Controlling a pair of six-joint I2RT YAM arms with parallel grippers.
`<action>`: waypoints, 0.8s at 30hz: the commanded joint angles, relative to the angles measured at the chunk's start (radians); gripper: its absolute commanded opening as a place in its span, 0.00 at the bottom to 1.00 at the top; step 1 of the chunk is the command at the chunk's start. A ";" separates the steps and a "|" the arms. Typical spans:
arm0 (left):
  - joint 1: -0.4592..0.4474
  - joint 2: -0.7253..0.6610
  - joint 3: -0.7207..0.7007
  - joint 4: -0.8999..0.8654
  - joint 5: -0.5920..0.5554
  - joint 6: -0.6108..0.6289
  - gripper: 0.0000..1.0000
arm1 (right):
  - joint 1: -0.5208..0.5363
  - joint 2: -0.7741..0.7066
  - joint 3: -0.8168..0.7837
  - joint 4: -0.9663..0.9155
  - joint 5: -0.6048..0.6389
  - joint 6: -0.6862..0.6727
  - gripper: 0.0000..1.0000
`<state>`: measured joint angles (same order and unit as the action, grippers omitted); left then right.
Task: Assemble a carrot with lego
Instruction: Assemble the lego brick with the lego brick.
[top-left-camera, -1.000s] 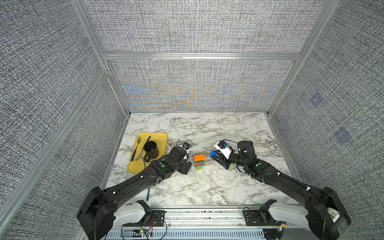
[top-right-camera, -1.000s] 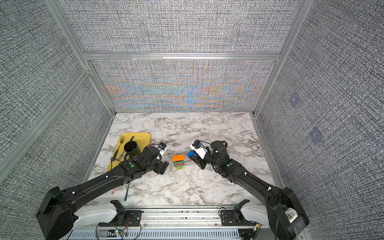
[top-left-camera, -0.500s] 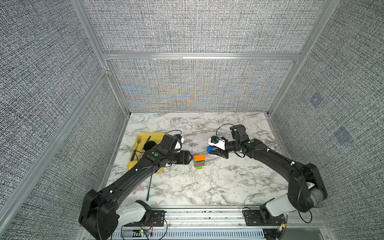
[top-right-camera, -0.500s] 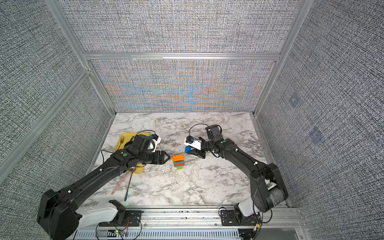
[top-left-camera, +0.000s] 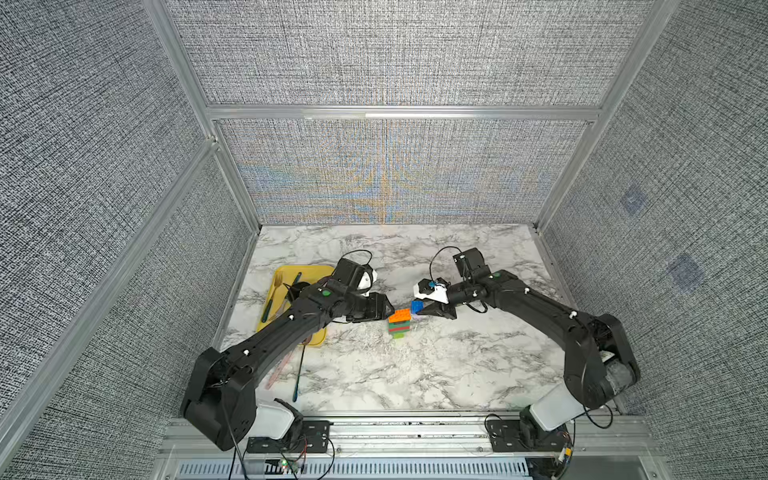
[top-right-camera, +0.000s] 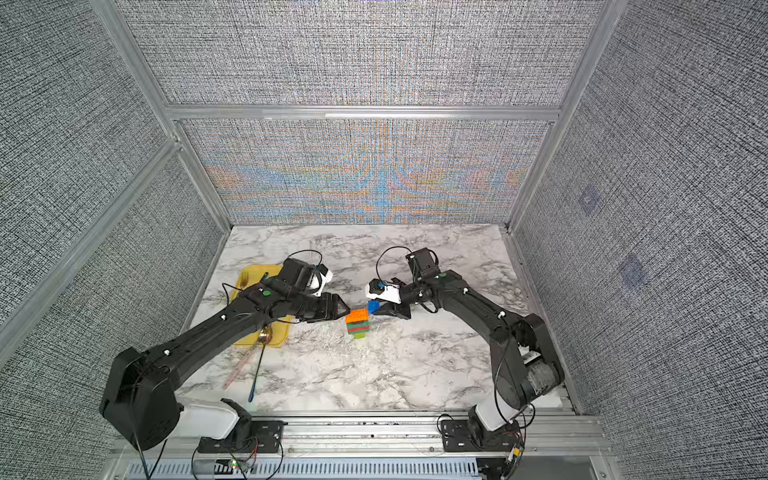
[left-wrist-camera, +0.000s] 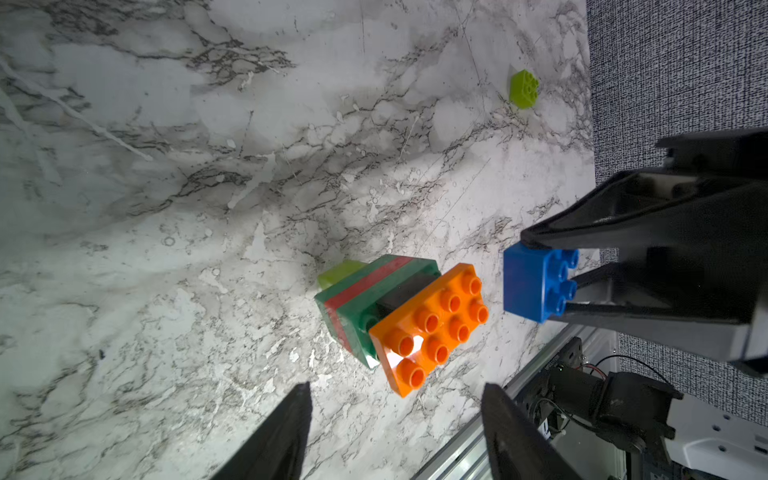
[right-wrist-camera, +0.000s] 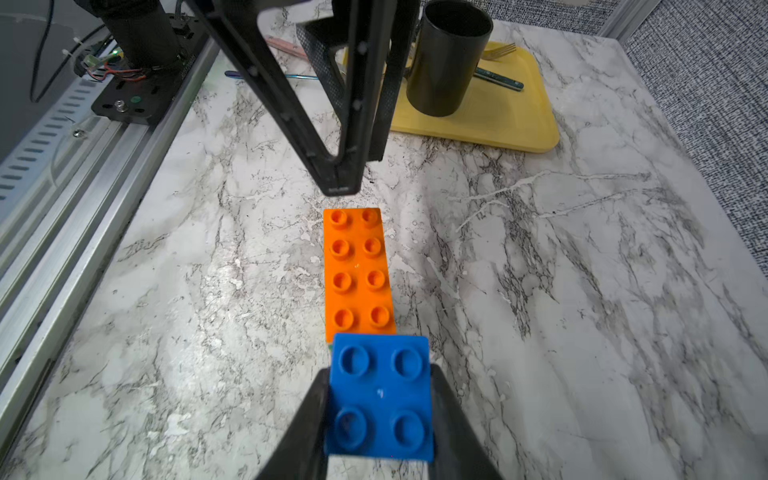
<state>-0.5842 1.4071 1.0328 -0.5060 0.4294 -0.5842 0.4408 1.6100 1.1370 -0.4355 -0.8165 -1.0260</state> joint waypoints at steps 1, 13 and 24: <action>0.003 0.013 0.016 -0.027 0.017 0.000 0.66 | 0.005 0.011 0.021 -0.043 -0.034 -0.040 0.18; 0.006 0.045 0.035 -0.043 0.023 0.022 0.55 | 0.027 0.053 0.069 -0.093 -0.036 -0.060 0.17; 0.006 0.064 0.038 -0.042 0.029 0.035 0.53 | 0.040 0.084 0.097 -0.119 -0.032 -0.067 0.15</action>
<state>-0.5800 1.4666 1.0626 -0.5411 0.4473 -0.5640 0.4778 1.6897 1.2236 -0.5304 -0.8387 -1.0832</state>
